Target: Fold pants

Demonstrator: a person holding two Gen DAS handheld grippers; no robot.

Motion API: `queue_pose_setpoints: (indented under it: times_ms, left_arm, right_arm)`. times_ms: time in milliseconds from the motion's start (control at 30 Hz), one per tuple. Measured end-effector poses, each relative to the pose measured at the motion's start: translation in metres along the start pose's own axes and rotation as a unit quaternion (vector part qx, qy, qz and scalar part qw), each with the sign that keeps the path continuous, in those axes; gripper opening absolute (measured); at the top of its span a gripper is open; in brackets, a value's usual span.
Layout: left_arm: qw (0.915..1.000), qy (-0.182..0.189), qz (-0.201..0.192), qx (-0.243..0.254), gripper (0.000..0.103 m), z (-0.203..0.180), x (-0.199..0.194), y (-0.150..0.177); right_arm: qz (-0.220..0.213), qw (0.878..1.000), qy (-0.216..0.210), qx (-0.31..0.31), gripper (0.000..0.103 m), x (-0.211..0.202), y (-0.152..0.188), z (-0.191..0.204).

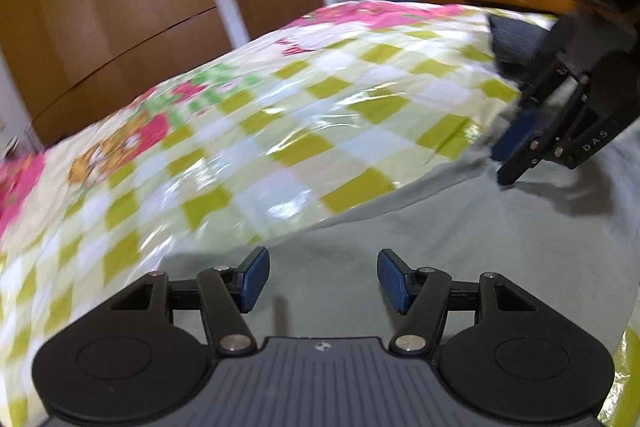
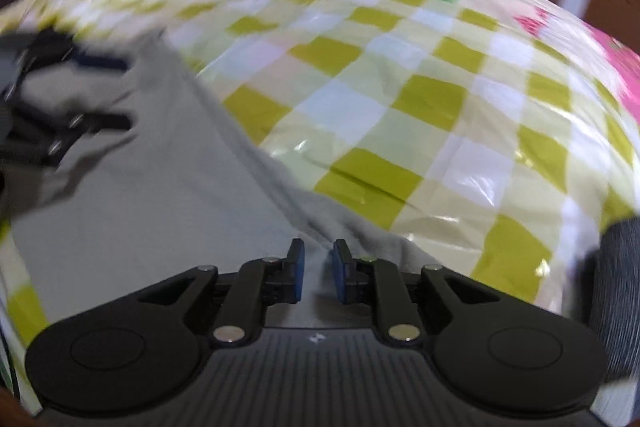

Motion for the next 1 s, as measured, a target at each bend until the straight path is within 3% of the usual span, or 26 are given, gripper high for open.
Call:
queue_pose_setpoints:
  times_ms: [100,233,300,333,767,900,1000]
  left_arm:
    - [0.9996,0.008,0.009,0.027,0.072,-0.009,0.002,0.003]
    - [0.9981,0.022,0.020,0.054,0.072,-0.016,0.003,0.010]
    - [0.9973,0.022,0.021,0.066,0.072,-0.018,0.004,0.010]
    - [0.9972,0.022,0.020,0.069,0.073,-0.018,0.004,0.010]
    - [0.9969,0.019,-0.003,0.077,0.073,-0.015,0.000,0.002]
    - [0.9979,0.013,-0.008,0.064,0.074,-0.014,0.004,0.002]
    - [0.9968,0.000,0.002,0.080,0.075,-0.017,0.015,0.013]
  right_arm:
    - [0.007,0.998,-0.009,-0.057,0.027,0.002,-0.002,0.008]
    - [0.034,0.993,-0.015,-0.115,0.027,0.011,0.002,0.006]
    - [0.042,0.993,-0.021,-0.107,0.022,0.013,0.001,0.004]
    - [0.047,0.993,-0.022,-0.108,0.002,0.013,0.000,0.004]
    - [0.025,0.996,0.012,-0.087,0.001,-0.010,-0.014,0.000]
    - [-0.011,0.998,0.033,-0.044,0.000,-0.028,-0.023,-0.013]
    - [-0.026,0.998,0.046,-0.023,0.001,-0.027,-0.023,-0.019]
Point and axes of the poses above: each gripper's, at about its wrist camera, not at the fingertips, and x roughly the way its jaws point, z to its left, y to its underside, the point moved 8 cm from there along x, roughly the way its jaws point, and after that the axes turned 13 degrees about -x, right-handed, at the moved point
